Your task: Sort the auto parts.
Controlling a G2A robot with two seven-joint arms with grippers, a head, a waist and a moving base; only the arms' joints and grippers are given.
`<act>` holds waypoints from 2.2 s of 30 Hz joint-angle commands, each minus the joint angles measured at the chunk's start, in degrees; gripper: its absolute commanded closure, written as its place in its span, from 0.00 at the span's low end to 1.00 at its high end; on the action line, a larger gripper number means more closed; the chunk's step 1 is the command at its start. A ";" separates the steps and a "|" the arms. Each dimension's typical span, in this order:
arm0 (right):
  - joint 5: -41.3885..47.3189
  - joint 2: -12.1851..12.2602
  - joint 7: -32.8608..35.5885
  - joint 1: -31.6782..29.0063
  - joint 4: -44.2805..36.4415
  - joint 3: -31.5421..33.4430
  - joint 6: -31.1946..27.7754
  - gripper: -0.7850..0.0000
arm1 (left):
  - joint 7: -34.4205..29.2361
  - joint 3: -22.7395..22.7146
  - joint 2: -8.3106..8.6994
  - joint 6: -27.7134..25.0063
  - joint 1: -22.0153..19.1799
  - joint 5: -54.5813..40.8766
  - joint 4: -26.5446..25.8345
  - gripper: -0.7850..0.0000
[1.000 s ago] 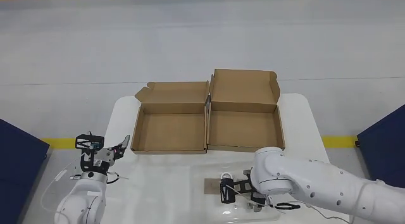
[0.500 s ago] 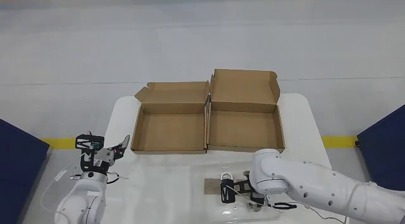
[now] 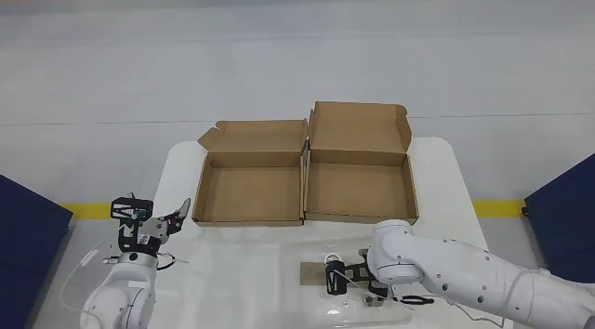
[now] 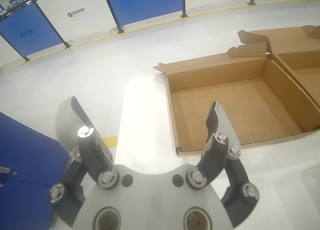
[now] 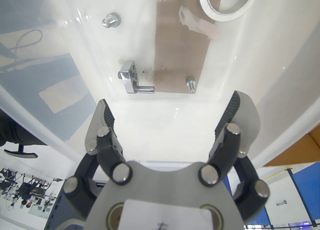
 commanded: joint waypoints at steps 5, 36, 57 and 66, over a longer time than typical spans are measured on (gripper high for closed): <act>-1.31 0.18 -1.98 -1.00 0.59 1.14 -0.02 0.11 | 0.00 0.00 0.00 0.00 0.00 0.00 0.00 0.00; -6.62 0.50 -5.13 -6.35 3.02 6.34 1.66 0.69 | 0.00 0.00 0.00 0.00 0.00 0.00 0.00 0.00; -9.87 0.20 -5.88 -9.43 3.74 9.45 1.59 0.85 | 0.00 0.00 0.00 0.00 0.00 0.00 0.00 0.00; -10.53 -0.29 -6.14 -10.32 4.69 10.45 0.89 0.95 | 0.00 0.00 0.00 0.00 0.00 0.00 0.00 0.00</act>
